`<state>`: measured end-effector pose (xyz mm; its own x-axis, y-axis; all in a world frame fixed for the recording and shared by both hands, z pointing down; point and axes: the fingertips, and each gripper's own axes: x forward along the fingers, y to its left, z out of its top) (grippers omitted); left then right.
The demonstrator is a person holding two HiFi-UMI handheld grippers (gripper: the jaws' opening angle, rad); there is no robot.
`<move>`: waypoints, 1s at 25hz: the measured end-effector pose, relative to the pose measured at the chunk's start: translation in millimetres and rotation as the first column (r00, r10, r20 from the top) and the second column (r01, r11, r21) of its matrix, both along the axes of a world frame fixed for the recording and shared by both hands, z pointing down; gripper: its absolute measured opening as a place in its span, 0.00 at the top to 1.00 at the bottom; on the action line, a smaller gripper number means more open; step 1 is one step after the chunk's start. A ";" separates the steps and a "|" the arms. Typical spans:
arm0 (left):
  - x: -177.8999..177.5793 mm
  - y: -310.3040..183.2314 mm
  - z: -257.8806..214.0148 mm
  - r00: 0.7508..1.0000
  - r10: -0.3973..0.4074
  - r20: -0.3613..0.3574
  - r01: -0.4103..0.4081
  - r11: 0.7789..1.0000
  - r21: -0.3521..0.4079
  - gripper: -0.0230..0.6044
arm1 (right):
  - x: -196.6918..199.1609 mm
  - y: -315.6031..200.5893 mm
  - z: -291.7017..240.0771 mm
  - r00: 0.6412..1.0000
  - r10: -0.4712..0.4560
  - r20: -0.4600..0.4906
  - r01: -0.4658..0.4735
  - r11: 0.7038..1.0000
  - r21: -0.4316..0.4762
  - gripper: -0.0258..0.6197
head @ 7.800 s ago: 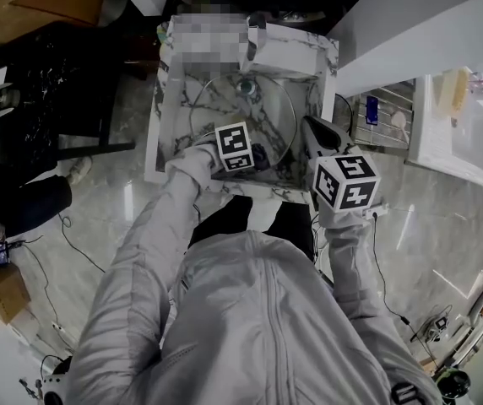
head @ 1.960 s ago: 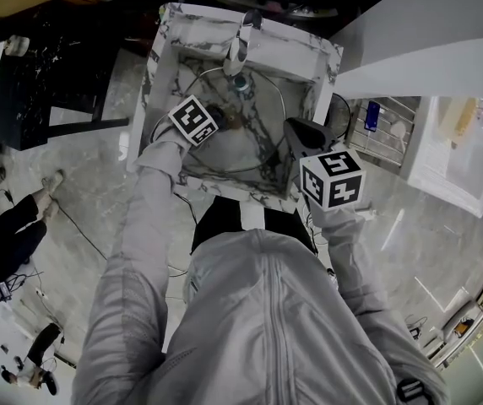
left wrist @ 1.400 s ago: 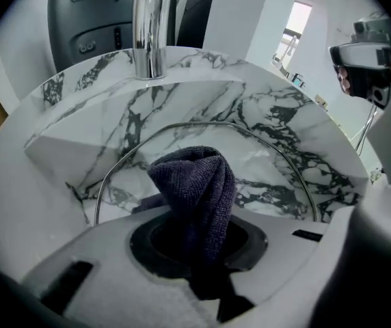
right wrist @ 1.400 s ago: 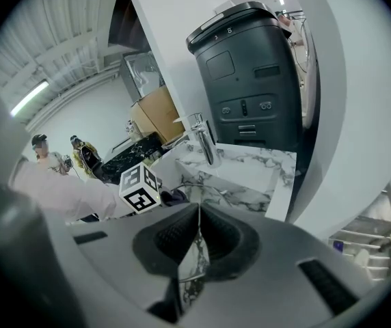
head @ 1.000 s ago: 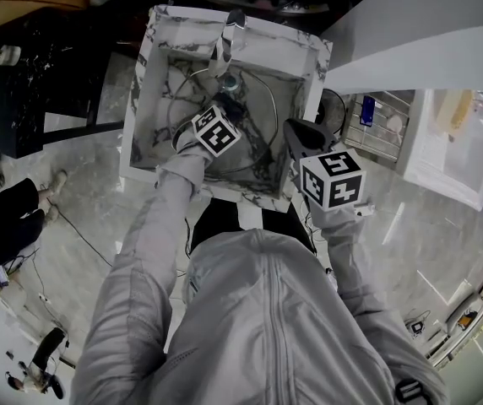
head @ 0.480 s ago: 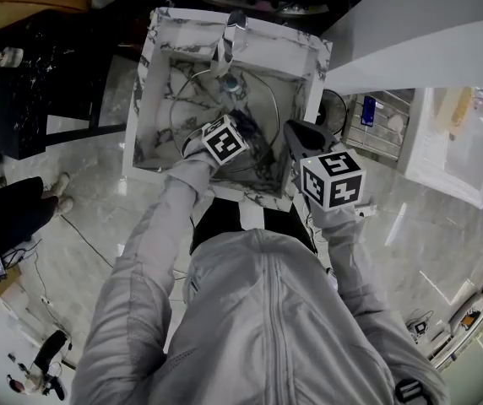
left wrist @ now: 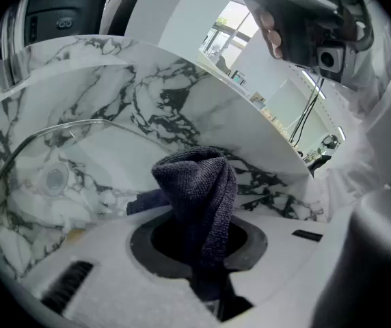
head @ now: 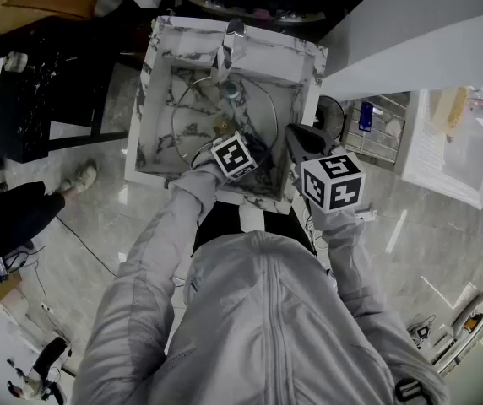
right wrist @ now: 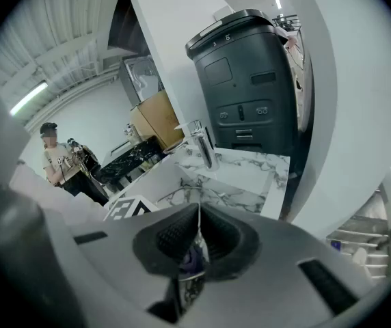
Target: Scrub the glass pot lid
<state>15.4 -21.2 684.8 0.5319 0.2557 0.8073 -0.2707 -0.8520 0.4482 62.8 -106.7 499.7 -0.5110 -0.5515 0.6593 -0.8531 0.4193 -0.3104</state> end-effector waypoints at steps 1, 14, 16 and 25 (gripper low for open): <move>2.0 3.8 -2.7 1.000 0.009 -0.004 -0.009 1.000 -0.009 0.86 | 0.7 0.1 -1.3 1.000 0.001 0.000 -0.001 1.000 0.003 0.91; -0.8 -31.2 -60.0 0.989 -0.050 -0.139 0.073 0.983 0.167 0.86 | 18.5 -12.0 -37.5 0.999 0.033 0.024 -0.035 0.997 0.070 0.91; -5.8 -43.5 -80.3 0.982 -0.076 -0.175 0.117 0.965 0.237 0.86 | 19.2 -15.8 -49.9 0.999 0.037 0.028 -0.040 0.995 0.096 0.91; -37.1 -95.9 -202.7 0.915 -0.174 -0.365 0.342 0.813 0.470 0.86 | 25.3 -36.9 -121.0 1.000 0.022 -0.008 -0.019 0.960 0.280 0.91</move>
<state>-21.7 -117.1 482.0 0.7475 -0.3325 0.5750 -0.4427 -0.8948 0.0582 88.1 -143.6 378.7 -0.4911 -0.7251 0.4828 -0.8652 0.4703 -0.1738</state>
